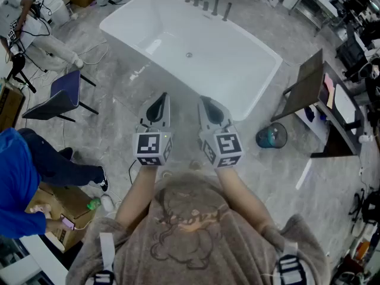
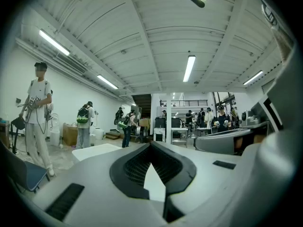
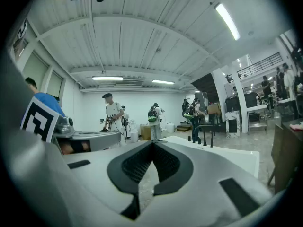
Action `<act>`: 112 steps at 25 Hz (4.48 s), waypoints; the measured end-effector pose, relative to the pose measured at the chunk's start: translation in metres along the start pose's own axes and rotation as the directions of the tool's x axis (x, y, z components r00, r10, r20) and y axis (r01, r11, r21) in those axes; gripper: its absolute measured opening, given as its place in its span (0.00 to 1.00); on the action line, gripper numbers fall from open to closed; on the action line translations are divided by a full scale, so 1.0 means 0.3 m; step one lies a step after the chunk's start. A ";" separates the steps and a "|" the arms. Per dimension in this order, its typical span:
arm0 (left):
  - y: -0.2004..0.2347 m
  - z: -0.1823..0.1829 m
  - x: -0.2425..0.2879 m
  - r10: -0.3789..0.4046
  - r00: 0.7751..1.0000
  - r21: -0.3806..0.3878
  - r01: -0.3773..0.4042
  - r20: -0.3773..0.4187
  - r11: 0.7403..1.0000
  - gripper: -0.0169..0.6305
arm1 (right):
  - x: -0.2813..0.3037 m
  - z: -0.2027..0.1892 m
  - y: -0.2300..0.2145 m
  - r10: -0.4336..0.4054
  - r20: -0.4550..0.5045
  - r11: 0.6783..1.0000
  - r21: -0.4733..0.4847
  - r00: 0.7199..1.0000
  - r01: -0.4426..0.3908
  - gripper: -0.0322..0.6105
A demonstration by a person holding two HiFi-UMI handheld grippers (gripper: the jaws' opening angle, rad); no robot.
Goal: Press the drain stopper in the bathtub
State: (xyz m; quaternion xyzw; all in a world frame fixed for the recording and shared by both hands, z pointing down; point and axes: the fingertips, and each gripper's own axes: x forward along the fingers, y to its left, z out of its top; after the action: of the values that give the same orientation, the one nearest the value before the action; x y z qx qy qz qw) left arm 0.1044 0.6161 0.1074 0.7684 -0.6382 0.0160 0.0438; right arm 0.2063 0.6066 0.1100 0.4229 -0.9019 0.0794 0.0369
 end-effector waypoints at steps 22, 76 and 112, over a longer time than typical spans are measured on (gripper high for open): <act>0.155 -0.076 0.044 -0.079 0.997 0.020 0.080 -0.024 0.997 0.03 | 0.123 -0.051 0.040 0.041 0.070 0.999 0.009 0.997 -0.042 0.05; 0.533 0.096 1.563 -0.129 0.991 0.048 0.131 -0.039 0.990 0.03 | 1.418 0.147 -0.816 0.111 0.010 0.993 0.039 0.994 -0.111 0.05; 0.829 -0.046 2.190 -0.496 0.868 0.122 0.495 -0.020 0.861 0.03 | 2.046 0.025 -1.058 -0.200 0.024 0.979 0.039 0.979 0.199 0.05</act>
State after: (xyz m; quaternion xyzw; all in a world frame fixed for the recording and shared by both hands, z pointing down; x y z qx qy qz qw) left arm -0.0181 -0.0715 0.1857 0.9078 -0.4175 0.0386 -0.0048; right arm 0.0579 -0.0592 0.2202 0.5131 -0.8537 0.0857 0.0242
